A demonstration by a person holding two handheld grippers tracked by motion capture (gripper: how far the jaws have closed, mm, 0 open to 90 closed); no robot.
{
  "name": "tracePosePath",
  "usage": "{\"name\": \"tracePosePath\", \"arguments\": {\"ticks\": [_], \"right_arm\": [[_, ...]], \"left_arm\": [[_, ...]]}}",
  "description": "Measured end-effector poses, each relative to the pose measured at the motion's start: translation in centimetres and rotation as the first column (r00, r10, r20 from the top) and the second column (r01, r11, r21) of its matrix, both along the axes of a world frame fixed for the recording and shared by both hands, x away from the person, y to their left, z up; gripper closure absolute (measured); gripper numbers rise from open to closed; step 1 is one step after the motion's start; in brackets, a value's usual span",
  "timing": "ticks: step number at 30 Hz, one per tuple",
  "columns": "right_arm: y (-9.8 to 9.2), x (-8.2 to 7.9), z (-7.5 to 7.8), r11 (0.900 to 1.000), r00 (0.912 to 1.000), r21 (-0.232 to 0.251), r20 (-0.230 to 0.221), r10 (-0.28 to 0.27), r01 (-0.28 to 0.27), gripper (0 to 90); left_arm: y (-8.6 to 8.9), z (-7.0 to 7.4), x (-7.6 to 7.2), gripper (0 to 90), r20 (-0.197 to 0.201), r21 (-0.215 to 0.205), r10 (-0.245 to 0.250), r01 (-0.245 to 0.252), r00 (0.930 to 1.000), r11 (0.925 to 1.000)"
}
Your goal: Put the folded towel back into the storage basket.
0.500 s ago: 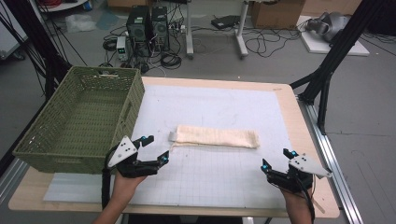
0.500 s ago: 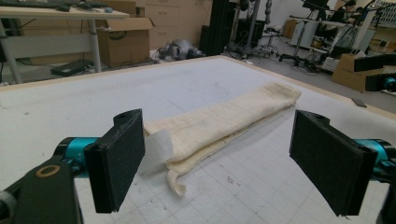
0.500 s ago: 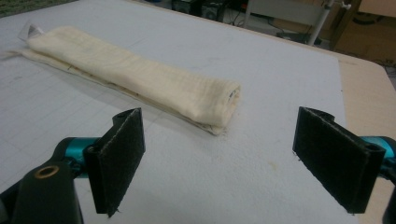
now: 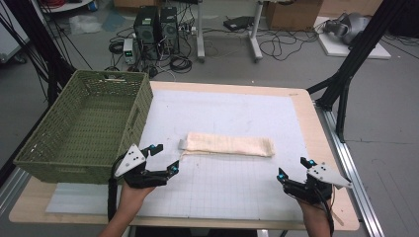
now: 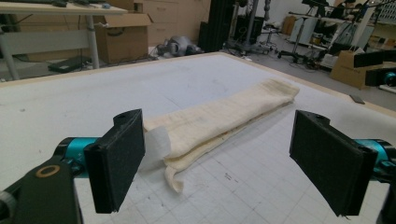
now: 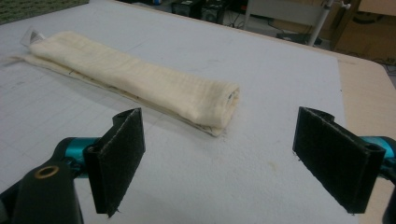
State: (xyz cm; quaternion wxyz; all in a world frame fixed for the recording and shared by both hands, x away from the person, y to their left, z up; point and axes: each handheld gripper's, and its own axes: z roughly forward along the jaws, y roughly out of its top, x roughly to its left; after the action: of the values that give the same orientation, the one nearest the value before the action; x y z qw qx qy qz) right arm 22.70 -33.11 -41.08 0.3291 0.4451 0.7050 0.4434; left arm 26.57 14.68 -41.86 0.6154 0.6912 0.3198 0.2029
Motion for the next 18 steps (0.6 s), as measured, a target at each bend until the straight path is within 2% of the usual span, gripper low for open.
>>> {"name": "tracePosePath", "arguments": {"ticks": [18], "right_arm": [[0.04, 0.28, -0.19, 1.000, 0.9999, -0.006, -0.013, 0.011, -0.011, 15.8]], "left_arm": [[0.02, 0.64, 0.18, 18.6, -0.025, -0.010, -0.012, 0.012, 0.9996, 0.9999]]}}
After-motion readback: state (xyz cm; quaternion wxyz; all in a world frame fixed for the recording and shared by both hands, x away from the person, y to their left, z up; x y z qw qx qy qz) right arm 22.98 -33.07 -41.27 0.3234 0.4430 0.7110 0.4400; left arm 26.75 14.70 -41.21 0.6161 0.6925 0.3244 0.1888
